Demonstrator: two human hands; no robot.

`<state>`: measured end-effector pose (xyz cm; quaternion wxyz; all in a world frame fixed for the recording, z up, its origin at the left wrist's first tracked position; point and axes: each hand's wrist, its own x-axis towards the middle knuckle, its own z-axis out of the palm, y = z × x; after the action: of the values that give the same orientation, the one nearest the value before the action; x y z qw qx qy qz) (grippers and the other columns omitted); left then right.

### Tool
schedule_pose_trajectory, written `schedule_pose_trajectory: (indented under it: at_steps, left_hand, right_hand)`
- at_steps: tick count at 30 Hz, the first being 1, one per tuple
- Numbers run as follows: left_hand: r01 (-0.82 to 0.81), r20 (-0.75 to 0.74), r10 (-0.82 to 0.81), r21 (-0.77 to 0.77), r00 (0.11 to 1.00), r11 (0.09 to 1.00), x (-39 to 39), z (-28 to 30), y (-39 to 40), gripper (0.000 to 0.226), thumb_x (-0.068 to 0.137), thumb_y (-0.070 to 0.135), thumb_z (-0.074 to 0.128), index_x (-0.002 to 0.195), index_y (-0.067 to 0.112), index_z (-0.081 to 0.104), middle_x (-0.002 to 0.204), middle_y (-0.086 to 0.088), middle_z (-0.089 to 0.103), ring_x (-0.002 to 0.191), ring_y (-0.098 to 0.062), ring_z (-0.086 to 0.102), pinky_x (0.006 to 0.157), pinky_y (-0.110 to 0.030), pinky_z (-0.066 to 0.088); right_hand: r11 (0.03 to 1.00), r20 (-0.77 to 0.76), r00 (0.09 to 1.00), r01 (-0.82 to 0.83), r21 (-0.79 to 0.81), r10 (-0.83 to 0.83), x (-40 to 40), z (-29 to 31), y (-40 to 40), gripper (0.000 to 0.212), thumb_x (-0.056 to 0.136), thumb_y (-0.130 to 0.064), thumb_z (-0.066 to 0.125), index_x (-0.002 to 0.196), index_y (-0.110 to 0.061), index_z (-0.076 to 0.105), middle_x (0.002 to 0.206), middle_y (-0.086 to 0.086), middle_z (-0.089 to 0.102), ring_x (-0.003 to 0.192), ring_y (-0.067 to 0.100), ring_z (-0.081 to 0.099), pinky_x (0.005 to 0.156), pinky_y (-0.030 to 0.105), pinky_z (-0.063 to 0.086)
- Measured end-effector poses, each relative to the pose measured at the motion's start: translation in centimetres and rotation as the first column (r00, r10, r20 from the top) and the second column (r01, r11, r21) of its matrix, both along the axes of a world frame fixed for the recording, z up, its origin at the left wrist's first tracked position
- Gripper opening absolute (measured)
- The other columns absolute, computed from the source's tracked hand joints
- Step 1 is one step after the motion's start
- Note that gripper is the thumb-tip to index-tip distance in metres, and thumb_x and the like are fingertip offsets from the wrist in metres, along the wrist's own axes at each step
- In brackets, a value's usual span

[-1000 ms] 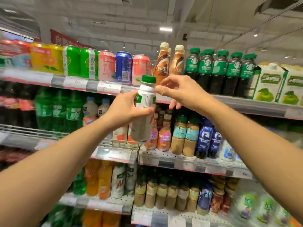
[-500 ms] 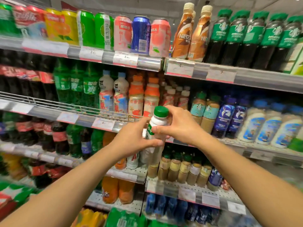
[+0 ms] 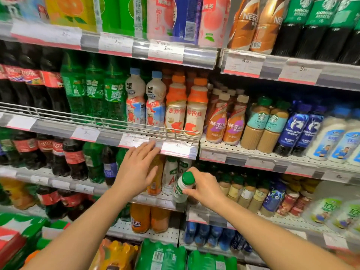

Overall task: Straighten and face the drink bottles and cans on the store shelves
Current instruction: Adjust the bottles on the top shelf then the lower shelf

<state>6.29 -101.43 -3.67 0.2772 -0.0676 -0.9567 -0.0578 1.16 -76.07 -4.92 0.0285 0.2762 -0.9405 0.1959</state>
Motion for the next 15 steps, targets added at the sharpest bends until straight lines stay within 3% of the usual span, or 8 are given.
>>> schedule_pose_trajectory:
  at_steps: [6, 9, 12, 15]
  left_hand:
    - [0.068, -0.115, -0.054, 0.123, 0.992, 0.990, -0.7, -1.4, -0.3, 0.057, 0.088, 0.023, 0.061, 0.144, 0.023, 0.052, 0.156, -0.001, 0.043, 0.141, -0.026, 0.042, 0.118, -0.052, 0.030]
    - [0.089, -0.156, -0.066, 0.146, 0.986, 0.985, -0.9, -1.8, -0.2, 0.057, 0.087, 0.022, 0.061, 0.143, 0.022, 0.053, 0.156, -0.001, 0.043, 0.140, -0.027, 0.043, 0.119, -0.052, 0.028]
    - [0.106, -0.187, -0.077, 0.151, 0.979, 0.983, -1.0, -2.2, -0.2, 0.059, 0.085, 0.020, 0.062, 0.144, 0.021, 0.052, 0.156, -0.001, 0.043, 0.142, -0.026, 0.041, 0.121, -0.051, 0.025]
    - [0.117, -0.198, -0.082, 0.168, 0.977, 0.979, -1.3, -2.4, -0.1, 0.059, 0.086, 0.022, 0.058, 0.144, 0.022, 0.052, 0.156, -0.001, 0.042, 0.143, -0.027, 0.040, 0.121, -0.051, 0.023]
  right_hand:
    - [0.993, -0.029, 0.994, 0.105, 0.056, -0.104, -2.4, -1.1, -1.9, 0.072, 0.088, -0.041, 0.077, 0.145, -0.012, 0.046, 0.111, 0.004, 0.073, 0.106, 0.024, 0.068, 0.084, 0.037, 0.053]
    - [0.978, -0.025, 0.984, 0.176, 0.115, -0.174, -3.5, -1.7, -2.7, 0.078, 0.088, -0.044, 0.076, 0.151, -0.013, 0.041, 0.104, 0.006, 0.072, 0.101, 0.029, 0.068, 0.073, 0.037, 0.051]
    - [0.961, 0.026, 0.972, 0.227, 0.157, -0.233, -4.9, -2.0, -3.2, 0.070, 0.089, -0.044, 0.074, 0.144, -0.011, 0.045, 0.106, 0.009, 0.069, 0.102, 0.032, 0.067, 0.069, 0.034, 0.048]
    - [0.947, 0.133, 0.942, 0.291, 0.133, -0.308, -6.6, -2.0, -3.6, 0.048, 0.091, -0.040, 0.073, 0.127, -0.011, 0.062, 0.118, 0.007, 0.066, 0.114, 0.027, 0.062, 0.084, 0.032, 0.050]
